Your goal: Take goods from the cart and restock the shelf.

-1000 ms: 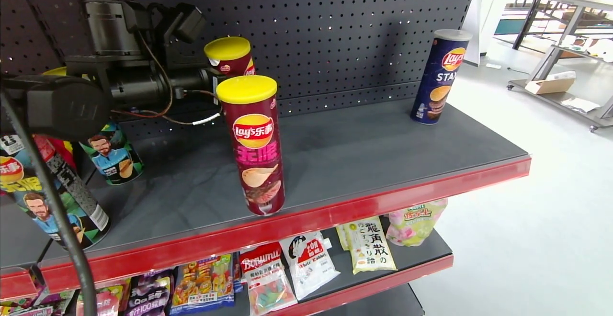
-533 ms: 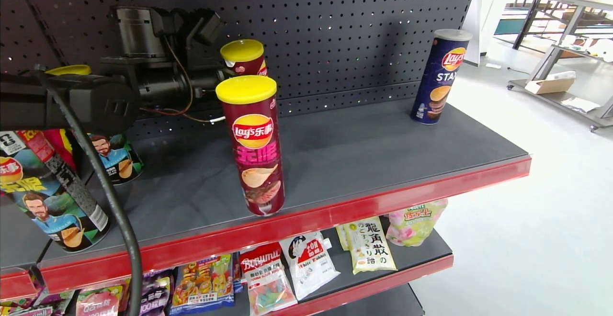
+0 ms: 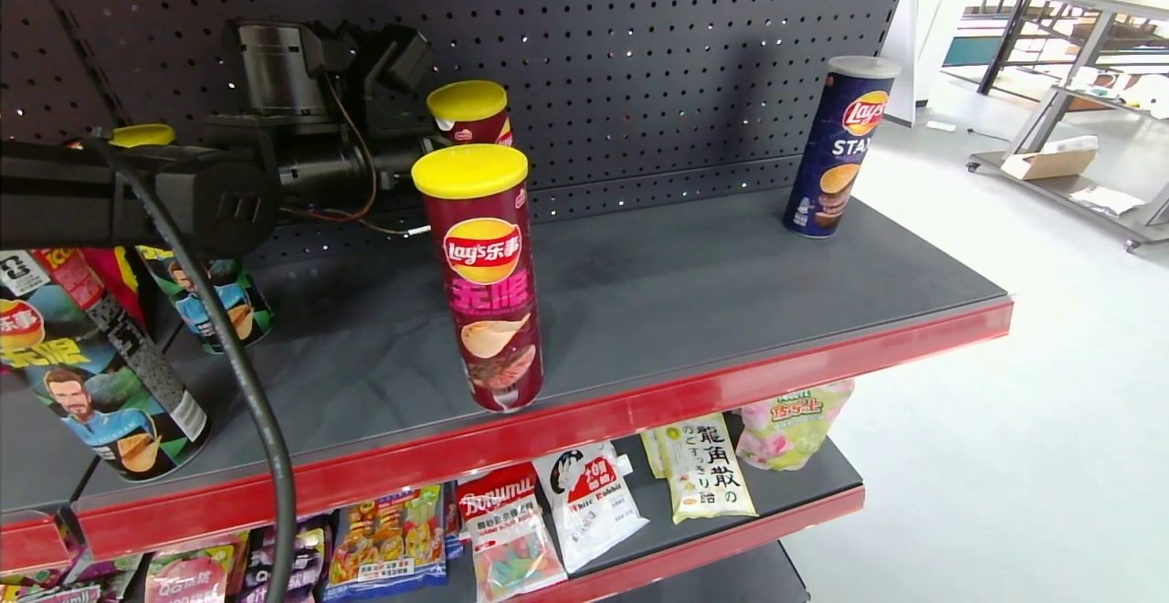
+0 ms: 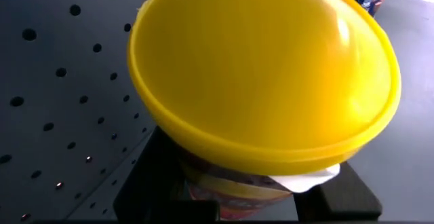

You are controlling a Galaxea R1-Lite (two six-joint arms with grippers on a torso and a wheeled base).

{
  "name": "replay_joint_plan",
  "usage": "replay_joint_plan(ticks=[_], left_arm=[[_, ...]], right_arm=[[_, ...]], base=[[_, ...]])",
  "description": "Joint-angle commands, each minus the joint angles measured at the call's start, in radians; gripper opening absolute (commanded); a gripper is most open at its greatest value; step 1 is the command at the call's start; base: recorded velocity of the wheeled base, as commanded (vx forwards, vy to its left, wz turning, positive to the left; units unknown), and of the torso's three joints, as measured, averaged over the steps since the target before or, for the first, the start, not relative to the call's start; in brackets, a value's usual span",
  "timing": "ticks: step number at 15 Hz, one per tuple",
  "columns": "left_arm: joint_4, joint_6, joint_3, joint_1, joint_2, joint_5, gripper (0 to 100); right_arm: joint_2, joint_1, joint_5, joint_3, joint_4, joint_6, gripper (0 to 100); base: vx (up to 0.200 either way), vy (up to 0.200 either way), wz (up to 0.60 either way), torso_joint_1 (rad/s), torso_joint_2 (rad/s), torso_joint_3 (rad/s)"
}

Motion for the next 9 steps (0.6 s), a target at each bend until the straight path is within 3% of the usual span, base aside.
replay_joint_plan(ticks=[1,2,9], left_arm=[[0.002,0.001,0.006,0.0,0.001,0.0,0],[0.002,0.003,0.009,0.0,0.001,0.001,100],[0.011,0.001,0.024,0.0,-0.019,0.003,100]], right_arm=[[0.002,0.0,0.0,0.0,0.0,0.0,100],[0.002,0.0,0.0,0.0,0.0,0.0,100],[0.002,0.0,0.0,0.0,0.0,0.001,100]], base=[[0.0,0.0,0.0,0.0,0.0,0.0],[0.0,0.0,0.0,0.0,0.0,0.0],[0.0,0.0,0.0,0.0,0.0,0.0]])
